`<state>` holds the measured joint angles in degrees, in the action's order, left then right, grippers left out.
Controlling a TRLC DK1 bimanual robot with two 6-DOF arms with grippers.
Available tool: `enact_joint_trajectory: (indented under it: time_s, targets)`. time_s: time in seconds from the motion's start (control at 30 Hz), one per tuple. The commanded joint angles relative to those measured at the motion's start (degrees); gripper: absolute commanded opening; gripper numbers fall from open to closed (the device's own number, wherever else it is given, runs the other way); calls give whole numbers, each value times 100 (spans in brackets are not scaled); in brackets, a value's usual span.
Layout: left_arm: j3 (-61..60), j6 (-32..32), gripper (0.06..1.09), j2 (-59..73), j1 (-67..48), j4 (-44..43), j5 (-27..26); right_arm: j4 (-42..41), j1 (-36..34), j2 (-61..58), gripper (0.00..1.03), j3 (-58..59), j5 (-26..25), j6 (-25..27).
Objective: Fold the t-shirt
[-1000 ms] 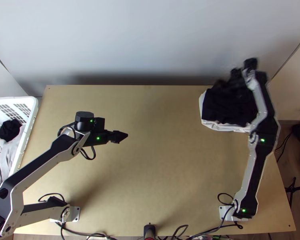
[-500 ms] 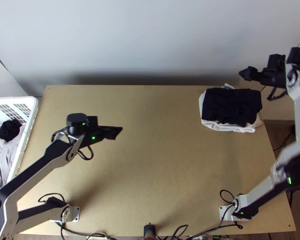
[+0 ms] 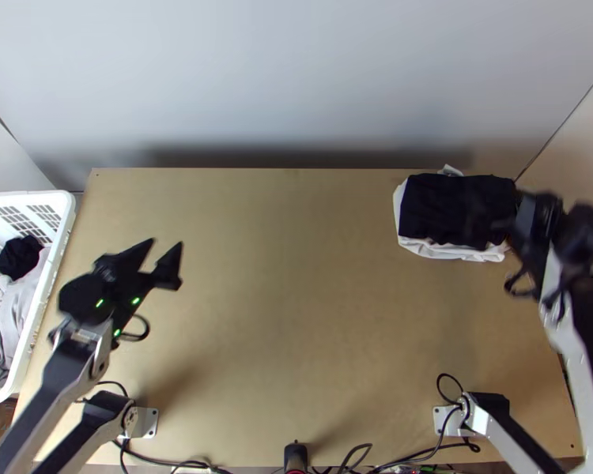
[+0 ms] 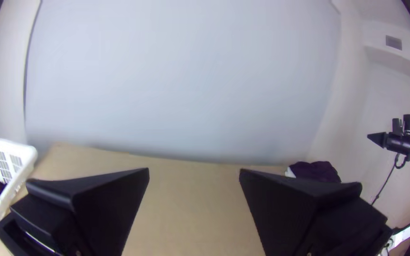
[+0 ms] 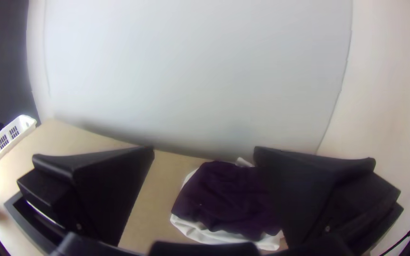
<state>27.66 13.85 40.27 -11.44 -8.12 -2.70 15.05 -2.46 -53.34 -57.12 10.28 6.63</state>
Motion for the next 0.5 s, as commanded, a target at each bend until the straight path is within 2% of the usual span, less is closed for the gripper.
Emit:
enact_joint_trajectory:
  time_s: [0.0, 0.13, 0.2, 0.27, 0.4, 0.47]
  targets:
    - [-1175, -629, 103, -2313, 968, 21, 103, -907, 228, 1555, 98, 1757, -246, -241]
    - [-1896, -1103, 103, -4089, 1030, 188, 103, -1206, 343, 2109, 98, 2346, -246, -74]
    - [-1746, -1042, 103, -4036, 1188, 671, 156, -1241, 536, 2407, 98, 2733, -255, 514]
    - [-1834, -954, 103, -4045, 1487, 654, 156, -1241, 712, 2803, 98, 3128, -281, 752]
    - [-1913, -629, 103, -4054, 1962, 663, 156, -1338, 738, 3937, 98, 3911, -853, 488]
    - [-2010, -594, 103, -4054, 1988, 636, 164, -1936, 685, 5018, 98, 4570, -1257, 189]
